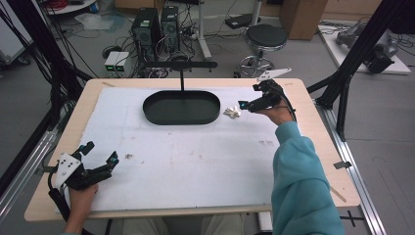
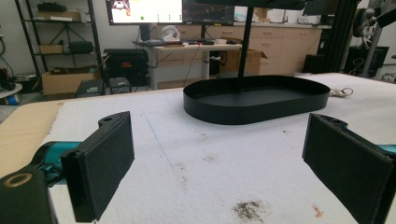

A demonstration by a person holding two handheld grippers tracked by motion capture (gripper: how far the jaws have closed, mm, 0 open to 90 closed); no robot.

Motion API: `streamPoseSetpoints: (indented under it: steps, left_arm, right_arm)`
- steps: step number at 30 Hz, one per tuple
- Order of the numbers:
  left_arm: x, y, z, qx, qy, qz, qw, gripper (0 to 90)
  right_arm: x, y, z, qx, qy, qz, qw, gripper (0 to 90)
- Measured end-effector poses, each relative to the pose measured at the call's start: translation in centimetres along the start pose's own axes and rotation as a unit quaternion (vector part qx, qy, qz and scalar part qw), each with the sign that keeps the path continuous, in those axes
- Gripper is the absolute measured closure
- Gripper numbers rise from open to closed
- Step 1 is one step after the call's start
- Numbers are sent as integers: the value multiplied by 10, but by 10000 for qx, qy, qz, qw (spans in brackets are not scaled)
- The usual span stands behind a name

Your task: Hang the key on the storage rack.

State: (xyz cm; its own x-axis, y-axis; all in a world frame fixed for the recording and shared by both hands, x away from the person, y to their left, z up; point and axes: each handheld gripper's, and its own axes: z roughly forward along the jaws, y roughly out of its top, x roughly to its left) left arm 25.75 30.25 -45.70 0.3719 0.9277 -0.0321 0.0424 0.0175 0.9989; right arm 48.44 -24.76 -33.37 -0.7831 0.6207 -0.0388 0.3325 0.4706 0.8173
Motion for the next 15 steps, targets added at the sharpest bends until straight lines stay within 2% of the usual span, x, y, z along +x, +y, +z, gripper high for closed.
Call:
streamPoseSetpoints:
  steps: [3, 7, 10, 11, 15]
  left_arm:
    - [0, 0, 0, 2, 0, 1, 10000, 94]
    - [0, 0, 0, 3, -1, 1, 10000, 94]
    - [0, 0, 0, -1, -2, 2, 10000, 94]
    - [0, 0, 0, 0, -1, 2, 10000, 94]
    - [0, 0, 0, -2, -1, 2, 10000, 94]
  right_arm:
    - [-5, 4, 11, 291, -29, -40, 9996, 7]
    - [-9, 5, 18, 362, -30, -61, 9993, 7]
    - [-12, 2, 25, 482, -26, -64, 9988, 7]
    - [-14, -2, 31, 677, -7, -121, 9976, 7]
    - [-16, -6, 38, 873, 74, -121, 9961, 8]
